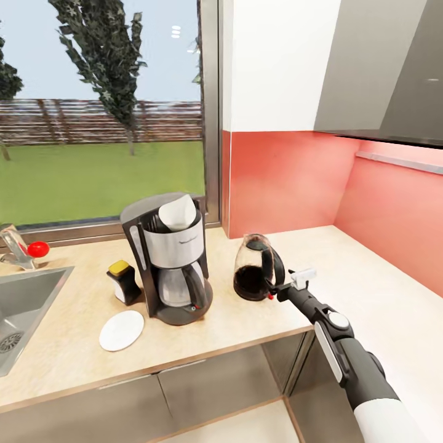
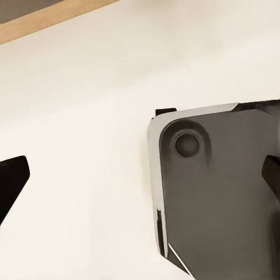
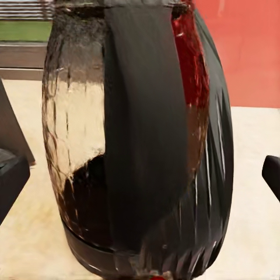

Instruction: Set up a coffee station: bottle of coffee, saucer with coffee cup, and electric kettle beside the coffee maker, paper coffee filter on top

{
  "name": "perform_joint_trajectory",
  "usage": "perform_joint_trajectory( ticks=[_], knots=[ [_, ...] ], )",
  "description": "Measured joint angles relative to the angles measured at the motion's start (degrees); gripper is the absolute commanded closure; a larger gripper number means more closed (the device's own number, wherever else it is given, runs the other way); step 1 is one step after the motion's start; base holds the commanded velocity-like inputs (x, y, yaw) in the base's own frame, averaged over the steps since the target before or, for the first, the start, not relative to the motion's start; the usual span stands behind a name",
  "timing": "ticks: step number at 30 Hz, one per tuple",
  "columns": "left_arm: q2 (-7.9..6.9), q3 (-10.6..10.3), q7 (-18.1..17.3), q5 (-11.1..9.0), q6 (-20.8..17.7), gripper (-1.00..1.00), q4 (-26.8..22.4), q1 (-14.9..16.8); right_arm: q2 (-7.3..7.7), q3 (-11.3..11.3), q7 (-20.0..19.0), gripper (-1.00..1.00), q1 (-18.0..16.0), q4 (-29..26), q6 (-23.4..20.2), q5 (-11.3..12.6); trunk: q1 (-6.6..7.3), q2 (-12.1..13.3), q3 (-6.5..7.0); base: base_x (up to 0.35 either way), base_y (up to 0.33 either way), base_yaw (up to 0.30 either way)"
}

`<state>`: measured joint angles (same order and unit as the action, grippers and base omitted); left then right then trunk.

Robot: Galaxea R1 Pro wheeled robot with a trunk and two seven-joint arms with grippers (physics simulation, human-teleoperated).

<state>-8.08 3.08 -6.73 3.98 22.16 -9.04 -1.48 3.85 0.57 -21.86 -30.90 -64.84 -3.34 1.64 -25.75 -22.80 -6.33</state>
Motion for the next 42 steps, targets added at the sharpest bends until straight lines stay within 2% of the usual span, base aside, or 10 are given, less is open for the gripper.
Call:
perform_joint_trajectory(
  ticks=[38, 39, 42],
  knots=[
    [0.08, -0.16, -0.04, 0.01, 0.0, -1.0, 0.0, 0.0, 0.07, 0.06, 0.0, -1.0, 0.0, 0.68, 0.0, 0.01, 0.0, 0.0, 0.0, 0.026, 0.0, 0.0],
    [0.05, -0.16, -0.05, 0.01, 0.0, -1.0, 0.0, 0.0, 0.07, 0.02, 0.0, 1.0, 0.0, 0.68, -0.02, -0.02, 0.0, 0.0, 0.0, 0.0, 0.0, 0.0],
    [0.02, -0.16, -0.02, 0.02, 0.0, -1.0, 0.0, 0.0, 0.07, 0.02, 0.02, 1.0, 0.0, 0.68, 0.0, -0.07, 0.0, 0.0, 0.0, 0.0, 0.0, 0.0]
  ],
)
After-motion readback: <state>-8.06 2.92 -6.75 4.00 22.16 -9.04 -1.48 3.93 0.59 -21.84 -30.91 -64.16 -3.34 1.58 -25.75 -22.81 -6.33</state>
